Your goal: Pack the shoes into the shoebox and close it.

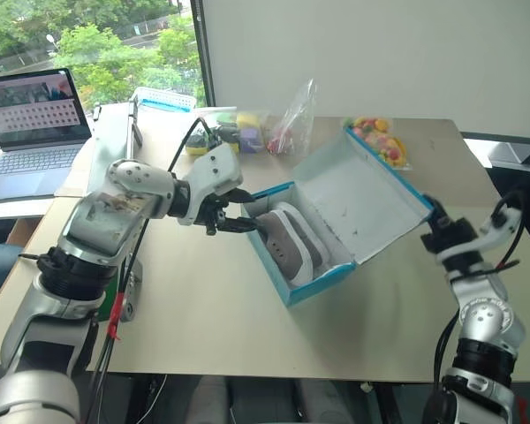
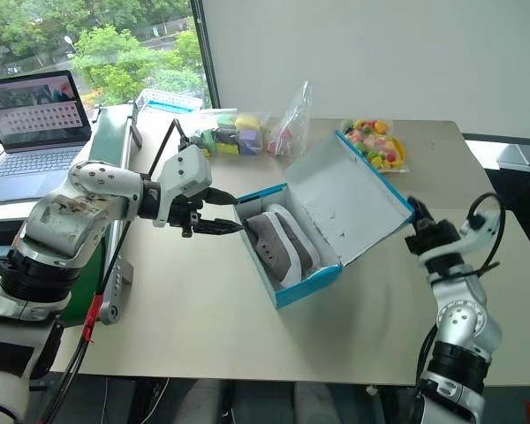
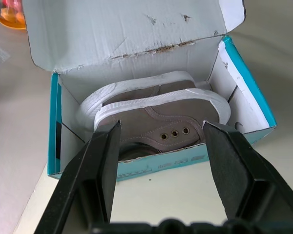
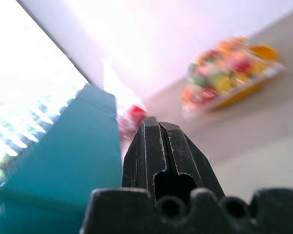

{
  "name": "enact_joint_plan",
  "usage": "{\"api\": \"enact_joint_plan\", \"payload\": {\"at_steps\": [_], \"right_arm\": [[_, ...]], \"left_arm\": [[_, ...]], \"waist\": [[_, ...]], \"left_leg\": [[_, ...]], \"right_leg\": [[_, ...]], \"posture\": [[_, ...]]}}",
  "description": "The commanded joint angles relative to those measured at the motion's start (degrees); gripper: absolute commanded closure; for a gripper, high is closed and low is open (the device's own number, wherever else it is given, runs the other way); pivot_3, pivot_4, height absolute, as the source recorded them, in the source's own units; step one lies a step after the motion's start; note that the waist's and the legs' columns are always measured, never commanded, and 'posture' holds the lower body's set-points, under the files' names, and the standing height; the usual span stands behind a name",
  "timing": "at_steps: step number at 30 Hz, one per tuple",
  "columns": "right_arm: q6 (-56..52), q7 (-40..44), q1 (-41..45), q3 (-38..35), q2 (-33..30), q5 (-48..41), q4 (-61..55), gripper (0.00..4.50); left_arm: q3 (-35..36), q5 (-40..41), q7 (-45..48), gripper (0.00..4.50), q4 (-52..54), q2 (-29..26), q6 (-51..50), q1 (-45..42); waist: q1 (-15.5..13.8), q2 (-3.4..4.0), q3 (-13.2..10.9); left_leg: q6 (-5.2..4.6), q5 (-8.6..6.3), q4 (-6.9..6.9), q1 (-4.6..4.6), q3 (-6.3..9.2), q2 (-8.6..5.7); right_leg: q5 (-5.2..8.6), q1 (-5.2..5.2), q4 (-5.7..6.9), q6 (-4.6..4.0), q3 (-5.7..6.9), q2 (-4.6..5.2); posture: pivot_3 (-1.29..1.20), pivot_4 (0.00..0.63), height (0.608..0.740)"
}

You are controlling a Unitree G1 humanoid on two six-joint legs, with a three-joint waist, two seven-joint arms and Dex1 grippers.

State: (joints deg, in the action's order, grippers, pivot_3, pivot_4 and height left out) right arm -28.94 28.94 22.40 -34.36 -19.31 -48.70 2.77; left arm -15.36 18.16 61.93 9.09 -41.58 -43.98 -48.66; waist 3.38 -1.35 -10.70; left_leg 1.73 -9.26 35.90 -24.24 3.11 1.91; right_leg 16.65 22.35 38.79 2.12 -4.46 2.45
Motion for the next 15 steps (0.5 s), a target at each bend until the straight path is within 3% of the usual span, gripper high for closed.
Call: {"api": "enact_joint_plan", "payload": {"at_steps": [1, 15], "right_arm": [[-4.2, -0.1, 1.5, 3.0, -1.0, -4.1, -5.4, 4.48], [-21.3, 0.9, 1.8, 11.1, -5.7, -17.9, -14.2, 4.48]], "left_arm": [[1.3, -0.7, -0.7, 1.65, 0.3, 0.1, 1.0, -1.3], [2.5, -1.5, -3.0, 1.65, -0.3, 0.0, 2.0, -0.5]], "waist": [[0.0, 0.00, 0.0], [0.4, -0.01, 0.0]], "left_leg": [[0.00, 0.00, 0.00, 0.00, 0.01, 0.00], [0.00, 0.00, 0.00, -0.01, 0.01, 0.01]], "right_leg": [[0.00, 0.00, 0.00, 0.00, 0.01, 0.00], [0.01, -0.01, -0.02, 0.01, 0.01, 0.00]], "posture": [[0.00, 0.150, 0.740], [0.00, 0.150, 0.740]]}}
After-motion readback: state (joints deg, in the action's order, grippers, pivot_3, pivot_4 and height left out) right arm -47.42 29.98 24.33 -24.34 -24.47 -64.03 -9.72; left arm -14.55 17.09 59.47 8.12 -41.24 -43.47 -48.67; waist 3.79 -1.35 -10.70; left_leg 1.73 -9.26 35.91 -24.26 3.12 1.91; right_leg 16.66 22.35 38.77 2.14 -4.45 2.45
